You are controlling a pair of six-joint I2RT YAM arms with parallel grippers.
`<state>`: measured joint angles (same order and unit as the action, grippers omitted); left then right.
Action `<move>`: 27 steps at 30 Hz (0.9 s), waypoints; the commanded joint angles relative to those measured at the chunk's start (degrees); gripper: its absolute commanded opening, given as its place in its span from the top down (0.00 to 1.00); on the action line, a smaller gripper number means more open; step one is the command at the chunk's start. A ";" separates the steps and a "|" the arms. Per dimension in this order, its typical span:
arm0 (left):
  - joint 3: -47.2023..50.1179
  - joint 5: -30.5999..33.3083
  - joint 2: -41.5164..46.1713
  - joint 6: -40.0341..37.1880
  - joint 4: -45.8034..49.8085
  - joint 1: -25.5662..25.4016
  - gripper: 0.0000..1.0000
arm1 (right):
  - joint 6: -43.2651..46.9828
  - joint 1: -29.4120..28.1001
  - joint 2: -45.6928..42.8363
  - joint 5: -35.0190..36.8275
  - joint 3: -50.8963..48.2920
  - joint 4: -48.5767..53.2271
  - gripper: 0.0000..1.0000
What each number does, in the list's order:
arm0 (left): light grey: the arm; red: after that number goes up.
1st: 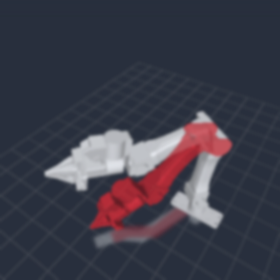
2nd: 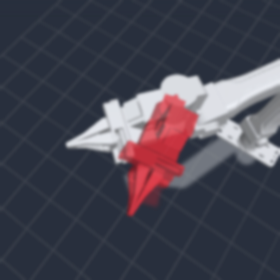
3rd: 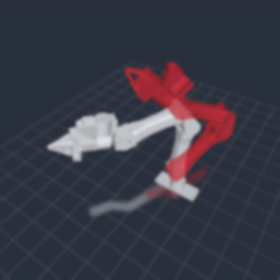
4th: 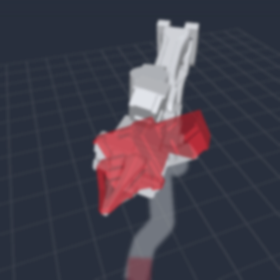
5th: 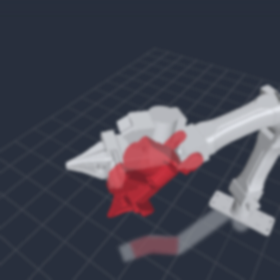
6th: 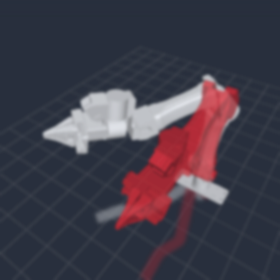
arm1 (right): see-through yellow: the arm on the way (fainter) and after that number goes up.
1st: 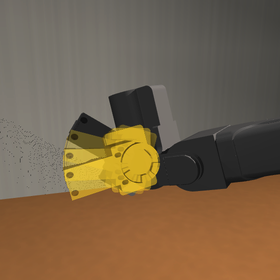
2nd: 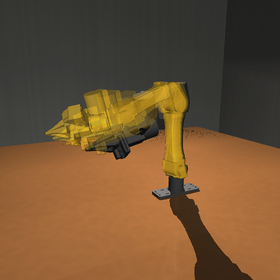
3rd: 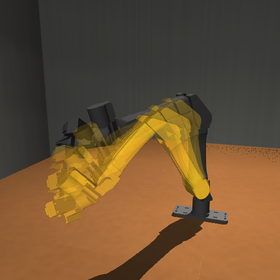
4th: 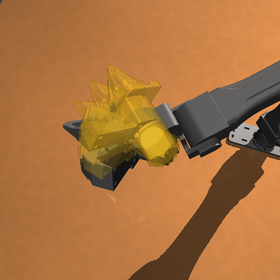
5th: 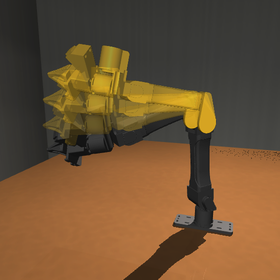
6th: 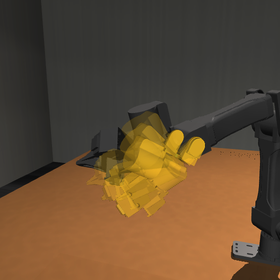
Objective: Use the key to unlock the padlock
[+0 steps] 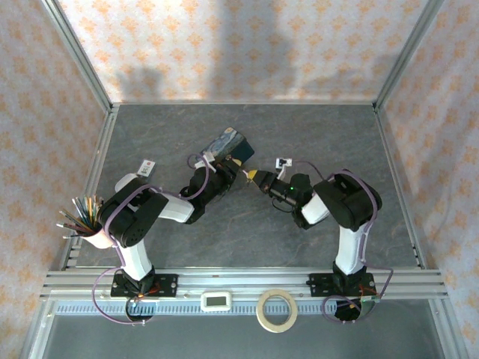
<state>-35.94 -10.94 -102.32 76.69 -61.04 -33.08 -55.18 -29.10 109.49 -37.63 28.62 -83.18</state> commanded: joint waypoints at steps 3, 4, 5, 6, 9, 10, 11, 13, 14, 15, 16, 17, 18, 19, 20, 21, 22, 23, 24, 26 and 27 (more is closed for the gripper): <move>-1.05 -9.07 -0.27 0.59 -5.08 -2.17 1.00 | 6.48 -0.86 -4.45 3.27 1.45 1.52 1.00; -1.37 -8.85 -0.07 0.26 -3.77 -2.25 1.00 | 7.77 -1.10 -4.92 3.56 1.42 2.52 1.00; -1.80 -8.54 0.31 -0.17 -1.99 -2.21 1.00 | 9.44 -1.23 -5.46 3.53 1.73 4.05 1.00; -2.09 -8.35 0.65 -0.75 -0.73 -2.19 1.00 | 10.61 -1.22 -5.95 3.53 1.98 5.69 1.00; -2.70 -7.26 2.09 -2.38 2.90 -2.19 1.00 | 11.91 -1.22 -6.95 4.17 2.05 7.24 1.00; -2.73 -6.68 2.62 -2.91 4.23 -2.17 1.00 | 11.81 -1.22 -7.33 4.48 2.18 7.81 1.00; -2.89 -6.07 3.14 -3.32 5.40 -2.19 1.00 | 11.02 -1.22 -7.58 4.60 2.31 8.02 1.00; -2.77 -5.32 3.64 -3.71 6.35 -2.21 1.00 | 8.52 -1.30 -7.81 4.53 2.11 6.96 1.00; -2.72 -4.99 3.75 -3.66 6.32 -2.17 1.00 | 6.49 -1.39 -7.78 4.34 2.05 6.23 1.00; -2.64 -4.99 3.69 -3.49 6.12 -2.25 1.00 | 4.54 -1.40 -7.53 3.75 2.06 5.34 1.00; -2.75 -5.06 3.56 -3.39 5.64 -2.25 1.00 | 2.21 -1.40 -7.17 3.06 2.13 4.14 1.00; -2.73 -5.19 3.38 -3.25 5.14 -2.33 1.00 | -0.22 -1.35 -6.79 2.45 2.30 3.20 1.00; -2.62 -5.40 3.45 -3.49 4.57 -2.37 1.00 | -2.30 -1.26 -6.39 1.70 2.48 2.62 1.00; -2.49 -5.58 3.41 -3.87 3.93 -2.51 1.00 | -4.91 -1.13 -5.78 0.90 2.94 1.89 1.00; -2.27 -5.59 3.41 -4.36 3.37 -2.60 1.00 | -7.81 -0.90 -5.29 0.30 3.23 1.28 1.00; -2.09 -5.81 3.53 -4.90 2.76 -2.67 1.00 | -10.17 -0.65 -4.81 -0.25 3.51 0.76 1.00; -1.67 -6.02 3.69 -5.53 1.86 -2.66 1.00 | -12.90 -0.37 -4.34 -0.92 3.79 0.17 1.00; -1.22 -6.10 3.89 -6.02 0.91 -2.69 1.00 | -15.12 -0.17 -3.92 -1.57 3.97 -0.42 1.00; -0.79 -6.11 4.08 -6.50 0.01 -2.65 1.00 | -16.83 0.01 -3.63 -1.99 4.05 -1.14 1.00; -0.29 -6.11 4.35 -7.39 -0.27 -2.69 1.00 | -19.97 0.26 -3.17 -3.20 4.40 -2.48 1.00; -0.35 -6.31 4.44 -7.54 -0.22 -2.69 1.00 | -20.83 0.25 -3.12 -3.65 4.59 -2.23 1.00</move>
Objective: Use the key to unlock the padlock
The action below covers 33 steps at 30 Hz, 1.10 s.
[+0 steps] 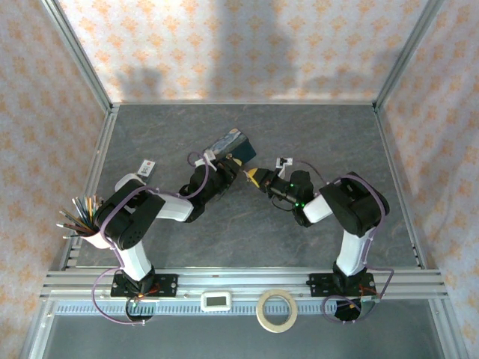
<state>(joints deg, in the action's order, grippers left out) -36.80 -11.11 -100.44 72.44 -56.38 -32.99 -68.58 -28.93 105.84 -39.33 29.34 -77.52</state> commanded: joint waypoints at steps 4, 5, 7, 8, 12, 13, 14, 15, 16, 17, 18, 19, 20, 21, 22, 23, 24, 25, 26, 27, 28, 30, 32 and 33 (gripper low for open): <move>0.33 -6.77 2.62 -2.56 -4.62 -2.77 1.00 | -4.19 0.08 0.38 -2.47 4.32 -6.52 1.00; 0.17 -6.84 2.62 -2.17 -4.46 -2.78 1.00 | -2.31 0.10 0.27 -2.33 4.32 -6.04 1.00; -0.11 -7.04 2.59 -1.67 -3.87 -2.77 1.00 | 1.61 0.09 0.00 -2.37 4.32 -5.59 1.00; -0.35 -7.11 2.66 -1.54 -3.40 -2.78 1.00 | 4.07 0.08 -0.10 -2.35 4.32 -4.94 1.00; -1.01 -7.30 2.86 -1.00 -2.54 -2.85 1.00 | 13.64 -0.20 -1.57 -1.05 4.97 1.53 1.00; -1.10 -7.18 2.94 -1.07 -2.31 -2.96 1.00 | 15.42 -0.16 -1.91 -0.64 5.19 3.22 1.00; -1.20 -7.06 3.01 -1.16 -2.17 -3.04 1.00 | 16.58 -0.24 -2.18 -0.33 5.57 4.64 1.00; -1.11 -6.81 3.14 -1.23 -2.07 -3.13 1.00 | 16.89 -0.17 -2.28 0.05 5.63 5.31 1.00; -1.15 -6.59 3.08 -1.25 -1.95 -3.30 1.00 | 16.62 -0.20 -2.26 0.35 5.81 5.53 1.00; -1.09 -6.53 3.04 -1.17 -2.12 -3.46 1.00 | 15.61 -0.17 -2.07 0.62 6.03 5.53 1.00; -0.99 -6.39 2.90 -1.04 -2.44 -3.53 1.00 | 14.19 -0.21 -1.75 0.66 6.12 5.17 1.00; -0.91 -6.38 2.64 -0.99 -2.74 -3.78 1.00 | 12.15 -0.16 -1.34 0.51 6.32 4.38 1.00; -0.83 -6.30 2.30 -0.95 -3.09 -3.98 1.00 | 10.06 -0.27 -0.72 0.25 6.43 2.97 1.00; -0.74 -6.39 1.94 -0.90 -3.40 -4.14 1.00 | 8.35 -0.28 -0.35 0.22 6.34 1.80 1.00; -0.60 -6.48 1.57 -0.82 -3.79 -4.29 1.00 | 6.35 -0.30 0.16 0.23 6.20 0.20 1.00; -0.56 -6.62 1.19 -0.81 -4.16 -4.49 1.00 | 4.78 -0.18 0.62 0.31 6.13 -1.02 1.00; -0.50 -6.80 0.88 -0.81 -4.33 -4.57 1.00 | 3.73 -0.18 0.89 0.39 6.13 -1.40 1.00; -0.52 -6.98 0.64 -0.97 -4.45 -4.83 1.00 | 2.78 -0.08 1.23 0.47 6.52 -0.93 1.00; -0.47 -7.12 0.52 -1.15 -4.37 -5.06 1.00 | 1.87 0.01 1.61 0.19 6.97 0.04 1.00; -0.40 -7.33 0.42 -1.40 -4.43 -5.30 1.00 | 0.83 0.14 2.02 -0.10 7.49 0.77 1.00; -0.41 -7.60 0.36 -1.83 -4.27 -5.49 1.00 | -0.86 0.25 2.58 -0.60 7.99 0.98 1.00; -0.21 -8.22 0.44 -2.75 -3.70 -5.84 1.00 | -3.95 0.36 3.71 -1.65 8.62 -0.59 1.00; 0.26 -8.85 0.67 -3.18 -3.26 -6.07 1.00 | -5.13 0.44 4.41 -2.15 8.78 -2.42 1.00; 0.58 -9.28 0.62 -3.22 -3.06 -6.11 1.00 | -4.00 0.44 4.59 -2.31 8.97 -2.12 1.00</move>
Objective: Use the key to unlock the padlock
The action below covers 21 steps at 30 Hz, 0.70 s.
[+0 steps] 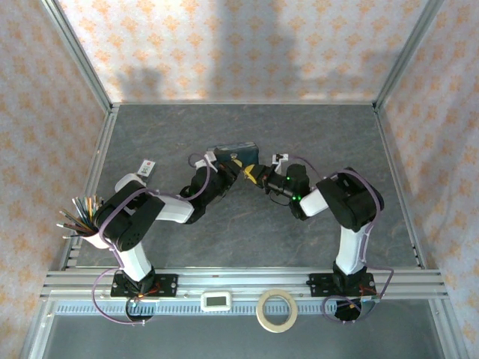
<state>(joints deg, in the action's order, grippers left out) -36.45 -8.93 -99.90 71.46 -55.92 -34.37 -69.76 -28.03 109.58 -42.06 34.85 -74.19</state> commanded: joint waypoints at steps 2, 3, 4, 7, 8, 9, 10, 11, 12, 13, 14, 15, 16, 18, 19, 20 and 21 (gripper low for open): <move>0.87 -12.39 0.27 -2.29 -3.05 -4.83 1.00 | 1.26 -0.45 0.45 0.76 3.45 -4.43 1.00; 1.26 -12.68 0.39 -2.35 -2.71 -4.79 1.00 | 3.73 -0.48 0.11 1.37 3.23 -2.96 1.00; 1.54 -12.86 0.62 -2.45 -2.53 -4.78 1.00 | 5.45 -0.45 -0.19 2.09 3.14 -1.57 1.00; 2.27 -12.23 1.13 -2.55 -2.01 -4.85 1.00 | 5.96 -0.45 -0.33 2.58 2.85 -1.12 1.00; 2.29 -11.84 1.23 -2.55 -2.05 -4.84 1.00 | 5.65 -0.50 -0.33 2.67 2.59 -1.18 1.00; 2.26 -11.39 1.28 -2.71 -2.22 -4.83 1.00 | 5.22 -0.46 -0.41 2.71 2.51 -1.01 1.00; 2.04 -11.06 1.34 -2.93 -2.30 -4.83 1.00 | 4.70 -0.45 -0.48 2.69 2.50 -0.37 1.00; 1.84 -10.73 1.21 -3.30 -2.78 -4.84 1.00 | 4.19 -0.48 -0.56 2.69 2.51 0.29 1.00; 1.57 -10.54 0.99 -3.79 -3.40 -4.82 1.00 | 3.75 -0.46 -0.67 2.58 2.51 0.91 1.00; 1.24 -10.28 0.81 -4.44 -4.27 -4.83 1.00 | 3.31 -0.49 -0.86 2.32 2.48 1.15 1.00; 0.92 -10.08 0.54 -5.03 -4.91 -4.75 1.00 | 2.89 -0.49 -1.13 2.16 2.22 1.32 1.00; 0.49 -9.81 0.40 -5.72 -5.00 -4.74 1.00 | 2.69 -0.44 -1.53 2.00 2.00 1.50 1.00; 0.01 -9.18 0.27 -6.22 -4.50 -4.64 1.00 | 3.03 -0.36 -2.15 1.95 1.81 2.26 1.00; -0.93 -7.85 0.21 -6.53 -2.75 -4.44 1.00 | 4.85 -0.36 -3.77 2.27 1.55 5.07 1.00; -1.34 -7.15 0.22 -6.37 -1.56 -4.27 1.00 | 6.23 -0.29 -4.66 2.61 1.45 7.03 1.00; -1.74 -6.27 0.28 -6.33 -0.50 -4.06 1.00 | 7.96 -0.27 -5.67 3.30 1.34 9.44 0.98; -2.27 -5.32 0.26 -6.17 0.64 -3.82 1.00 | 9.68 -0.27 -6.66 3.96 1.21 11.82 0.94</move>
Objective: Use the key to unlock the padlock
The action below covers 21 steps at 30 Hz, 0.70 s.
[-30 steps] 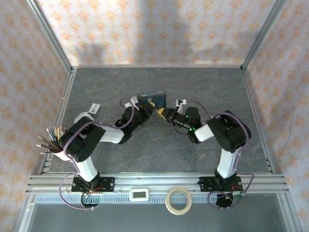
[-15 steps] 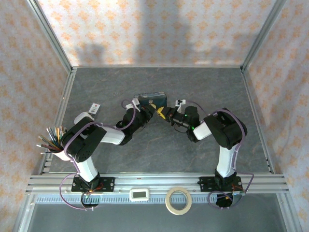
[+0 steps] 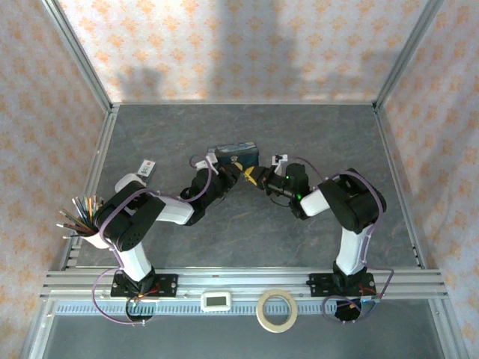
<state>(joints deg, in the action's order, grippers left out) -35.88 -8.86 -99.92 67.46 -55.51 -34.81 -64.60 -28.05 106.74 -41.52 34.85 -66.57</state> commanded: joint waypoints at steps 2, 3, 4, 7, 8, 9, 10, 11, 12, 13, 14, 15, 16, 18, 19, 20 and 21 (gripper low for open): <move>-3.58 -3.81 0.40 -2.22 1.86 -3.21 1.00 | 7.14 -0.21 -5.38 4.44 0.75 7.24 0.86; -3.75 -3.26 0.40 -2.49 1.96 -3.03 1.00 | 7.92 -0.29 -6.08 4.94 0.35 8.13 0.81; -3.97 -2.93 0.30 -2.49 2.02 -3.00 1.00 | 8.67 -0.16 -6.53 5.16 -0.04 8.59 0.76; -4.37 -2.17 -0.11 -2.42 2.02 -2.71 1.00 | 10.33 -0.08 -7.67 5.84 -1.22 10.08 0.68; -4.44 -2.19 -0.25 -2.17 1.86 -2.55 1.00 | 10.63 0.01 -8.05 5.92 -1.73 10.06 0.68; -4.35 -2.21 -0.43 -1.88 1.34 -2.41 1.00 | 10.66 0.02 -8.33 5.84 -2.23 9.59 0.67; -4.37 -2.22 -0.58 -1.60 1.05 -2.34 1.00 | 10.76 0.08 -8.51 5.55 -2.56 9.35 0.65; -4.30 -2.21 -0.70 -1.34 0.85 -2.26 1.00 | 10.91 0.10 -8.71 5.30 -2.75 9.11 0.64; -4.35 -2.19 -0.83 -1.10 0.82 -2.20 1.00 | 11.32 0.10 -9.01 5.24 -3.06 9.22 0.62; -4.44 -2.13 -0.89 -0.94 0.90 -2.05 1.00 | 11.93 0.08 -9.52 5.35 -3.41 9.52 0.61; -4.59 -2.11 -0.98 -0.84 1.24 -2.02 1.00 | 12.98 0.10 -10.52 5.92 -3.85 10.69 0.60; -4.80 -1.86 -1.00 -0.75 1.80 -1.93 1.00 | 14.51 0.12 -11.93 7.07 -4.31 12.87 0.59; -4.86 -1.60 -0.99 -0.75 2.20 -1.84 1.00 | 16.20 0.10 -13.32 8.12 -4.55 15.21 0.59; -4.99 -1.01 -0.89 -0.62 2.70 -1.74 1.00 | 20.74 0.10 -17.12 10.84 -4.62 21.99 0.59; -5.06 -0.90 -0.96 -0.49 2.79 -1.60 1.00 | 22.39 0.12 -18.60 11.74 -4.70 24.50 0.58; -5.05 -0.90 -0.94 -0.40 2.64 -1.56 1.00 | 24.01 0.10 -20.20 12.41 -4.66 26.83 0.58; -5.23 -0.93 -1.03 -0.40 2.48 -1.51 1.00 | 24.98 0.10 -21.46 12.42 -4.83 27.98 0.58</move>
<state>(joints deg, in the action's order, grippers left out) -38.94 -9.67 -100.64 67.42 -51.44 -36.29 -46.54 -27.94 89.23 -32.64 30.44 -45.47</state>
